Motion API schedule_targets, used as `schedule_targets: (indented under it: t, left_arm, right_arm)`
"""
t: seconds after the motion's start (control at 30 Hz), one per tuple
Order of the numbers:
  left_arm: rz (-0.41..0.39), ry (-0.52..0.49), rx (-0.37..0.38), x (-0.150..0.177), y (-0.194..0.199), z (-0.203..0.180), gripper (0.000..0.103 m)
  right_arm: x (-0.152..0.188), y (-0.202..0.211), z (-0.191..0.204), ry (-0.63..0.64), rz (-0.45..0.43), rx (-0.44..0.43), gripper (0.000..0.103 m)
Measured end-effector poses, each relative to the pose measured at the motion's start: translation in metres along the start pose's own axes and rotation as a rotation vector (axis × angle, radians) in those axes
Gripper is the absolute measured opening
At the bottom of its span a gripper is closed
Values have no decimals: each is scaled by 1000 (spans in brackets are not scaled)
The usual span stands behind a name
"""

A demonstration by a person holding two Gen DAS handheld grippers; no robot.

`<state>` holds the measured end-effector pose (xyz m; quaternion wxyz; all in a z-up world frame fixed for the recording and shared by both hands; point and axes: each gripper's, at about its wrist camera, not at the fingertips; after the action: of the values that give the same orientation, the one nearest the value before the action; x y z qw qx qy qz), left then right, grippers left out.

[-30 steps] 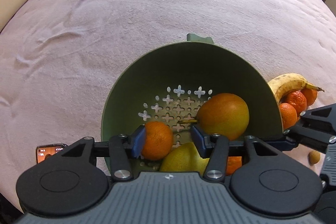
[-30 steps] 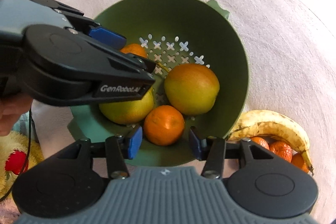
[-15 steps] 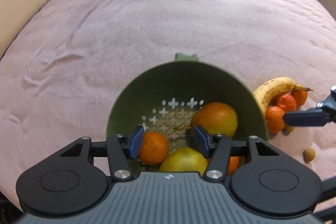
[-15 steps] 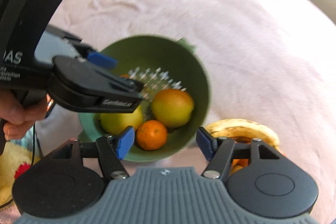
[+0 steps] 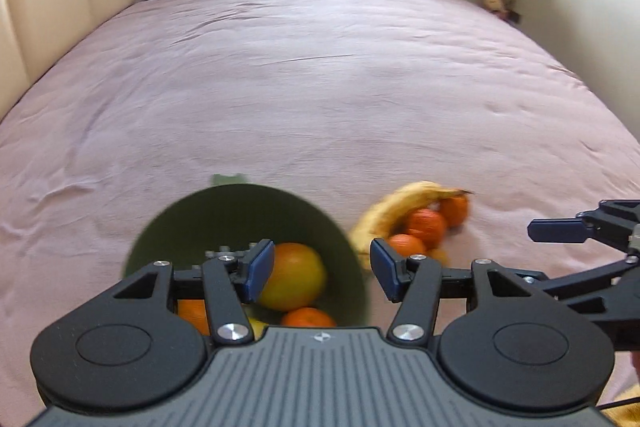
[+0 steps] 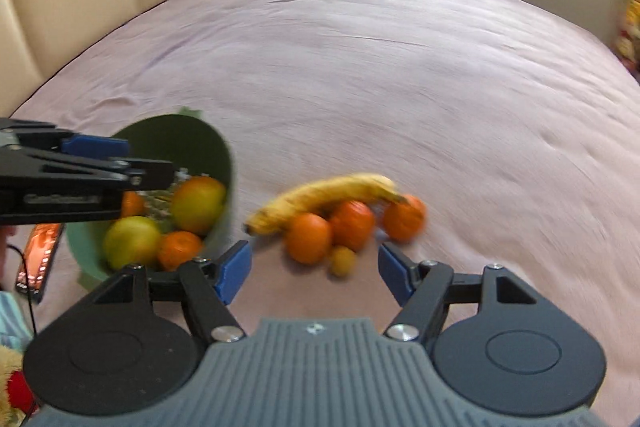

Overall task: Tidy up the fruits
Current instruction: 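Withdraw both open tools from the colander toward the remaining fruit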

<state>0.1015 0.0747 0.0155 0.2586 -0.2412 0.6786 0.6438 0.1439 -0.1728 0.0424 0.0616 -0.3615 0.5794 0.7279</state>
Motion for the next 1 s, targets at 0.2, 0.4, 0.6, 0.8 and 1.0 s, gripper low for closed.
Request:
schedule_targets:
  t: [0.2, 0.4, 0.6, 0.8, 1.0]
  left_arm:
    - [-27, -65, 68, 14, 2, -36, 65]
    - [-62, -133, 106, 29, 3, -66, 65]
    - [-49, -116, 131, 40, -7, -74, 65]
    - [-53, -49, 172, 48, -15, -71, 65]
    - [-60, -42, 170, 50, -21, -74, 60]
  right_arm:
    - [31, 6, -23, -95, -10, 62, 68]
    - [50, -1, -41, -124, 49, 135, 71]
    - [61, -10, -54, -167, 74, 173, 72]
    - [63, -15, -59, -185, 39, 195, 72]
    - [59, -21, -58, -172, 28, 166, 64]
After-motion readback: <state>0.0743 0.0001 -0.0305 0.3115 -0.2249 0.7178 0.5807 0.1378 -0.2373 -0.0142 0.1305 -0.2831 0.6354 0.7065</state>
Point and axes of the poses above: each gripper's, at about its wrist camera, not at the fingertips, and y roughly against the way its jaws point, z to its left, x to its underside, and after that the axes turned 1 degree about x, right-handed
